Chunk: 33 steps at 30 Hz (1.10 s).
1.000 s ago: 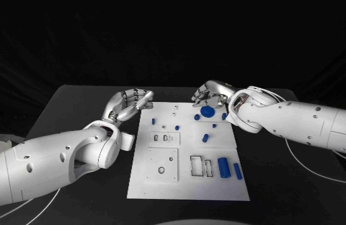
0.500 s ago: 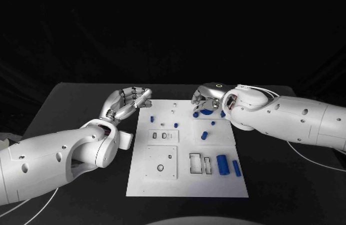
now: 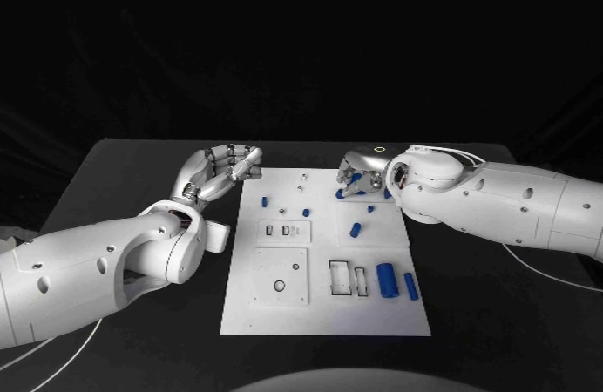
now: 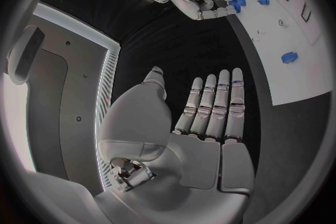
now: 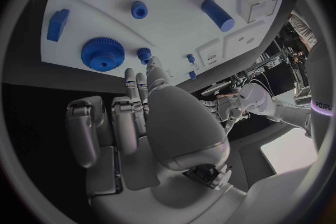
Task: Assemble the parts on the task board
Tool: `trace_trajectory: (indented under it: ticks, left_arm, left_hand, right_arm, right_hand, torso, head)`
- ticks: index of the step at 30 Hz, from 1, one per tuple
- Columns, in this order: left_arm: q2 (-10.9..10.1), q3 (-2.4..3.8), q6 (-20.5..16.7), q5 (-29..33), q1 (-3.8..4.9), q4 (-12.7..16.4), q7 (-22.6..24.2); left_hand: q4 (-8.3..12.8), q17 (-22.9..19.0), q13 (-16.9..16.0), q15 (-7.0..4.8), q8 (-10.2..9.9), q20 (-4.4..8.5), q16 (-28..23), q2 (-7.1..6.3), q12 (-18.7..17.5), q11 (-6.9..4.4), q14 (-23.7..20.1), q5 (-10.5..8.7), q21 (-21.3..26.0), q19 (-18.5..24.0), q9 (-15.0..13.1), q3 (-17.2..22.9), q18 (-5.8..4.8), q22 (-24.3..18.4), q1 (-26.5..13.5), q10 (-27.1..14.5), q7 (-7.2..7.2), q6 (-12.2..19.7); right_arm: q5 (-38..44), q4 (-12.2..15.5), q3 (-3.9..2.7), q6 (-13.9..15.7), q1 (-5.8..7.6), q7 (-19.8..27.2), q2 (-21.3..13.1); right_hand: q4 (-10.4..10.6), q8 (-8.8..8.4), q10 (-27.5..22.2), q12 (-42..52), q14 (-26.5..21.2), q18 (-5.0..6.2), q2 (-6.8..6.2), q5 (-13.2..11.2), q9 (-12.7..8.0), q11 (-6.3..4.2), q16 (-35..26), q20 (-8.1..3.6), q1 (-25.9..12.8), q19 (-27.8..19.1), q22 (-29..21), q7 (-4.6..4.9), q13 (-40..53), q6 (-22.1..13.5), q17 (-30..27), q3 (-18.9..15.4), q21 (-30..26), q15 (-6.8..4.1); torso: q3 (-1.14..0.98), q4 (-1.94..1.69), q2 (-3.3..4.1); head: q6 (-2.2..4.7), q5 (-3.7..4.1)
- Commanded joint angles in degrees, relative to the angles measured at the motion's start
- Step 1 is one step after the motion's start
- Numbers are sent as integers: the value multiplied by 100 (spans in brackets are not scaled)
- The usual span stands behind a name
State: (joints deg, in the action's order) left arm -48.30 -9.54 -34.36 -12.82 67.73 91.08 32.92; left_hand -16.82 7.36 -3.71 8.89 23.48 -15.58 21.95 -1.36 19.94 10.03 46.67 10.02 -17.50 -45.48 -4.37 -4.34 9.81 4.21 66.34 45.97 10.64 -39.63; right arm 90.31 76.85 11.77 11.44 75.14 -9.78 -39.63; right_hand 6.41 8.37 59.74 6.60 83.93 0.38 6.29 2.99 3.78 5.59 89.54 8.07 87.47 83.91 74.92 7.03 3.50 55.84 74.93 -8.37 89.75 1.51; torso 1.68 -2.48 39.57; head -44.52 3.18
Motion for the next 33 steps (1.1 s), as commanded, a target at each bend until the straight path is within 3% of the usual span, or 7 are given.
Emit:
trace_trajectory:
  ticks: [1,22,33]
  left_arm:
    - [10,5,44,-35,12,1,65]
    - [-7,4,21,-35,12,6,50]
    - [-3,4,23,-35,12,-8,33]
  left_hand:
    - [1,10,1,12,-18,4,-29,62,-36,22,-38,-23,30,29,-5,-46,59,-9,-12,-5,210,-23]
    - [3,15,0,17,-38,-3,-28,94,-41,24,-64,-24,41,44,-8,-42,61,-12,7,-5,211,-34]
    - [4,18,-2,21,-54,-8,-29,130,-41,24,-92,-25,52,59,-13,-43,63,-16,25,5,209,-53]
  right_arm:
    - [172,-21,-2,-277,-12,-117,21]
    - [194,-175,-2,-354,-107,-224,211]
    - [171,-197,-2,-391,-135,-287,250]
  right_hand:
    - [41,-24,-36,-37,577,-38,-23,-24,-1,9,27,-36,-57,609,1508,32,5,-24,1355,0,25,-21]
    - [-12,-129,99,-123,585,-38,142,-16,15,-36,32,-68,159,609,1508,-20,7,35,1393,188,25,-66]
    - [-32,-166,274,-194,589,-38,355,-11,29,-101,34,-100,360,609,1508,-44,1,162,1415,429,25,-95]
  torso:
    - [2,2,-1]
    - [1,-6,-18]
    - [6,-12,-30]
  head:
    - [-10,0]
    - [-67,-9]
    - [-107,-55]
